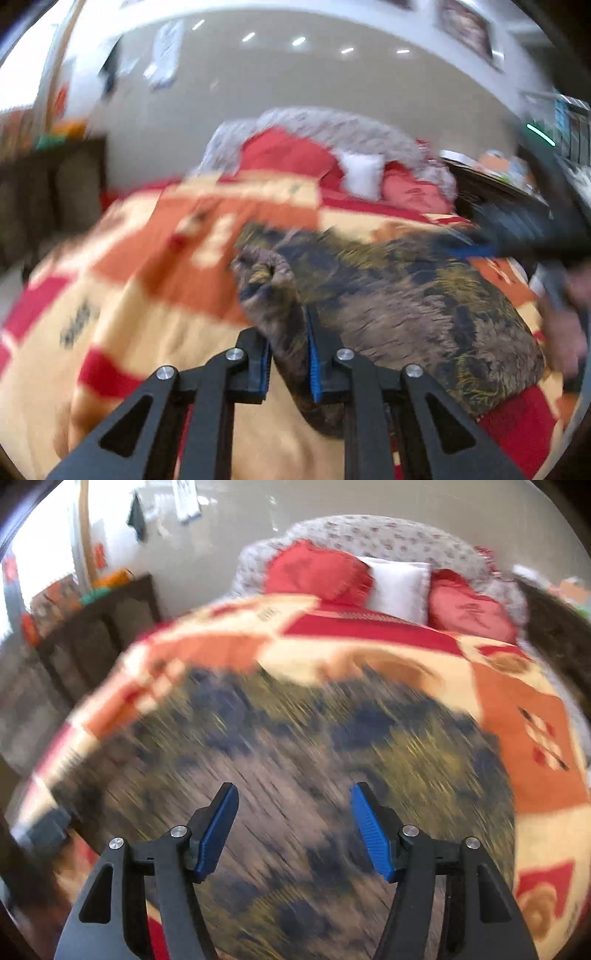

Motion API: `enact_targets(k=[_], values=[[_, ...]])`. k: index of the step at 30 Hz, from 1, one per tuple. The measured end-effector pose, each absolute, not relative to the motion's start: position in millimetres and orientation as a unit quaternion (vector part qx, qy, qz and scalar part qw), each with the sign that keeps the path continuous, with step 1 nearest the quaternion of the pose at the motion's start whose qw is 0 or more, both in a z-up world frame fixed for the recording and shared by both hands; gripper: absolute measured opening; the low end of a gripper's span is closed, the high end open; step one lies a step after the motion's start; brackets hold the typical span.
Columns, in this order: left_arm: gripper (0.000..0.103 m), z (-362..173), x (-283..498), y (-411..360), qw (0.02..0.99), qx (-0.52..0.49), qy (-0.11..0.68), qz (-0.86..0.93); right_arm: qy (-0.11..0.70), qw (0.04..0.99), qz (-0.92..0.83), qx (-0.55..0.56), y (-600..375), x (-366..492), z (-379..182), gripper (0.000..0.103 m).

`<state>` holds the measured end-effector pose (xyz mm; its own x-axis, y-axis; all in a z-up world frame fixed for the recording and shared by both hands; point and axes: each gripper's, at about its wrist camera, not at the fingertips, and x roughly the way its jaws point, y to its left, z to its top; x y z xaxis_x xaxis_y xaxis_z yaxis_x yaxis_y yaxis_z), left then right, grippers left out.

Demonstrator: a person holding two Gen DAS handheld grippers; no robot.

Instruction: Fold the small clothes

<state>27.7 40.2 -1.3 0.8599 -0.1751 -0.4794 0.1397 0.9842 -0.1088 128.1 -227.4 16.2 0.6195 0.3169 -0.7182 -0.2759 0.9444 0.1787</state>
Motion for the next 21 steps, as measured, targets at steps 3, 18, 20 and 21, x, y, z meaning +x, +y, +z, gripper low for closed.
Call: enact_targets(k=[3,18,20,21], values=[[0.015,3.4,26.8,23.8,0.966,-0.016,0.233,-0.108,0.441,0.858,0.252,0.077,-207.0,179.0,21.9,0.077],[0.009,5.5,34.1,-2.4,0.952,0.001,0.236,-0.198,0.6,0.735,0.316,0.018,-56.9,304.5,-25.8,0.077],[0.009,5.2,32.2,-4.9,0.951,0.006,0.234,-0.201,0.613,0.729,0.303,-0.027,-40.3,306.1,-30.3,0.077],[0.009,5.3,31.6,-6.4,0.95,0.007,0.234,-0.206,0.621,0.724,0.297,-0.05,-32.0,306.2,-33.4,0.077]])
